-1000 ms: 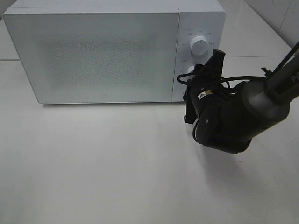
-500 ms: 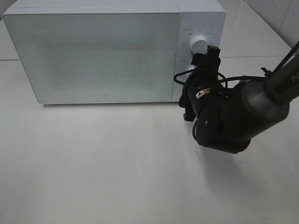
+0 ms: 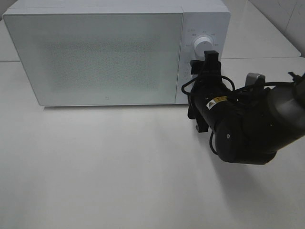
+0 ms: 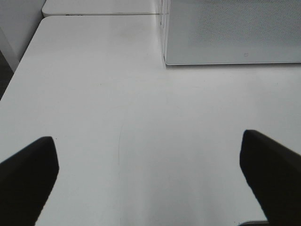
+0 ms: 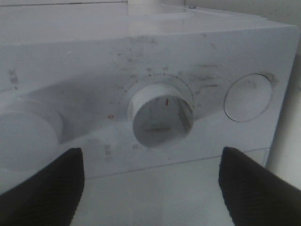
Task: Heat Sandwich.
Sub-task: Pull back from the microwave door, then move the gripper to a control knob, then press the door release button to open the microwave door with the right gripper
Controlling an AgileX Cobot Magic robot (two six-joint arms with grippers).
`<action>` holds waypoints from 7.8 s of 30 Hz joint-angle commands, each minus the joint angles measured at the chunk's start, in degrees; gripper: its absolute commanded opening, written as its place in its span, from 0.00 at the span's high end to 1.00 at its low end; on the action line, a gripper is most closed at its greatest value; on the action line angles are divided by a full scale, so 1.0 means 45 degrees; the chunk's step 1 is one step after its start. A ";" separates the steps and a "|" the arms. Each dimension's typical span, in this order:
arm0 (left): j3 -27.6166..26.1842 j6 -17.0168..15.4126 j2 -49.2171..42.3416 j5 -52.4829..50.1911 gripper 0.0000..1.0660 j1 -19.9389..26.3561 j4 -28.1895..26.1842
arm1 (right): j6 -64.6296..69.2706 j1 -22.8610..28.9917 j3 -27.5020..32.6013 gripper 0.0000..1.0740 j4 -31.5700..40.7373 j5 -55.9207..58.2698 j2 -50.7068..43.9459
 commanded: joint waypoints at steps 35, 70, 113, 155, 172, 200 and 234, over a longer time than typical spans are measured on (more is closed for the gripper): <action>0.0038 -0.0089 -0.0344 -0.0166 0.03 0.0051 -0.0089 | -1.8322 -0.2330 0.0840 0.29 -0.3947 1.8411 -0.8085; 0.0038 -0.0089 -0.0344 -0.0166 0.03 0.0051 -0.0089 | -1.8322 -0.2343 0.0446 0.29 -0.6252 2.7808 -2.0537; 0.0038 -0.0089 -0.0344 -0.0166 0.03 0.0051 -0.0089 | -1.7214 -0.7830 0.2228 0.29 -0.7576 2.7693 -2.5694; 0.0038 -0.0089 -0.0344 -0.0166 0.03 0.0051 -0.0089 | -1.7265 -0.7830 0.1693 0.29 -0.7550 1.9086 -1.7558; 0.0038 -0.0089 -0.0344 -0.0166 0.03 0.0051 -0.0089 | -1.7265 -0.7830 0.1706 0.29 -0.7589 1.5610 -1.3471; 0.0038 -0.0089 -0.0344 -0.0166 0.03 0.0051 -0.0089 | -1.9964 -0.6366 0.5246 0.29 -0.4342 0.4354 -0.9193; 0.0038 -0.0089 -0.0344 -0.0166 0.03 0.0051 -0.0089 | -2.2027 0.1490 0.3463 0.29 0.3119 0.0344 -0.3922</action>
